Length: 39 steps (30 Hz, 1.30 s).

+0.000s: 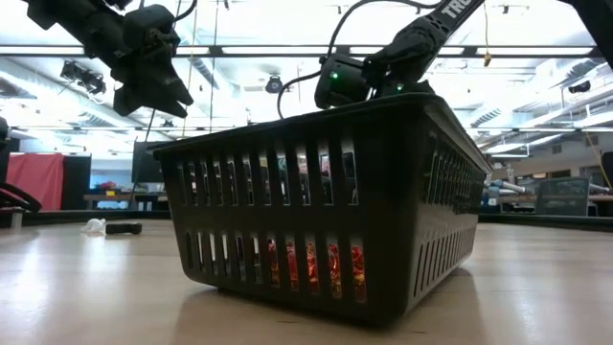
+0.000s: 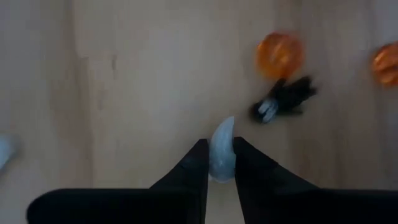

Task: Sort Halloween decoration
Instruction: Put the white ghost toy into the top left black basket

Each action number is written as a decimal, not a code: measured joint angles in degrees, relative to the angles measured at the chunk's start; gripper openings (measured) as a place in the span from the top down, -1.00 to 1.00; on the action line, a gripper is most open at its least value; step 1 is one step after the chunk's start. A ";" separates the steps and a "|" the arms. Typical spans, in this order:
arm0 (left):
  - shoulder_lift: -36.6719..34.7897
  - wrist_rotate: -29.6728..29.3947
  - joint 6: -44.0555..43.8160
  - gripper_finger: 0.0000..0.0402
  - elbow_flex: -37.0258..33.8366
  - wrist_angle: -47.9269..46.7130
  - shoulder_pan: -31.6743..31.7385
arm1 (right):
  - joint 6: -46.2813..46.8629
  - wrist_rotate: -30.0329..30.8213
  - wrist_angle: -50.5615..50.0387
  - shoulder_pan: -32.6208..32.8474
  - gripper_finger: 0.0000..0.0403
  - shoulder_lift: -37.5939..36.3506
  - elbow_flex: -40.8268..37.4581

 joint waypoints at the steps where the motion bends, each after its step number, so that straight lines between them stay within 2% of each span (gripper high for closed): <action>1: 0.00 0.00 0.00 0.20 0.00 0.00 -0.01 | 0.93 -0.72 -1.16 0.18 0.67 -0.61 -0.13; 4: 0.00 0.00 0.26 0.20 -0.01 -0.03 0.01 | 2.34 -1.78 -0.98 0.78 0.67 -2.59 -0.36; 8: 0.00 -0.30 0.37 0.20 -0.01 -0.08 0.03 | 4.21 -1.78 6.85 0.65 0.67 -4.43 0.47; 14: -0.02 -0.39 -0.20 0.20 -0.01 -0.06 0.01 | 6.31 -0.45 6.54 -0.52 0.67 -2.08 9.49; 18: -0.02 -0.44 -0.79 0.20 -0.01 -0.02 0.01 | 2.89 3.22 2.63 -1.66 0.67 3.63 18.93; 23: -0.02 -0.44 -1.23 0.20 -0.01 -0.25 0.01 | 1.15 3.41 -5.01 -4.17 0.67 14.40 33.46; 29: -0.02 -0.46 -1.77 0.20 -0.01 -0.20 0.01 | 1.05 3.54 -11.83 -5.96 0.67 22.37 47.35; 34: -0.02 -0.62 -1.75 0.20 -0.01 -0.02 0.01 | 1.26 1.22 -17.11 -7.14 0.67 27.58 53.70; 39: -0.02 -0.63 -1.75 0.20 -0.01 -0.04 0.01 | 2.78 -3.49 -19.27 -7.89 0.57 29.15 54.34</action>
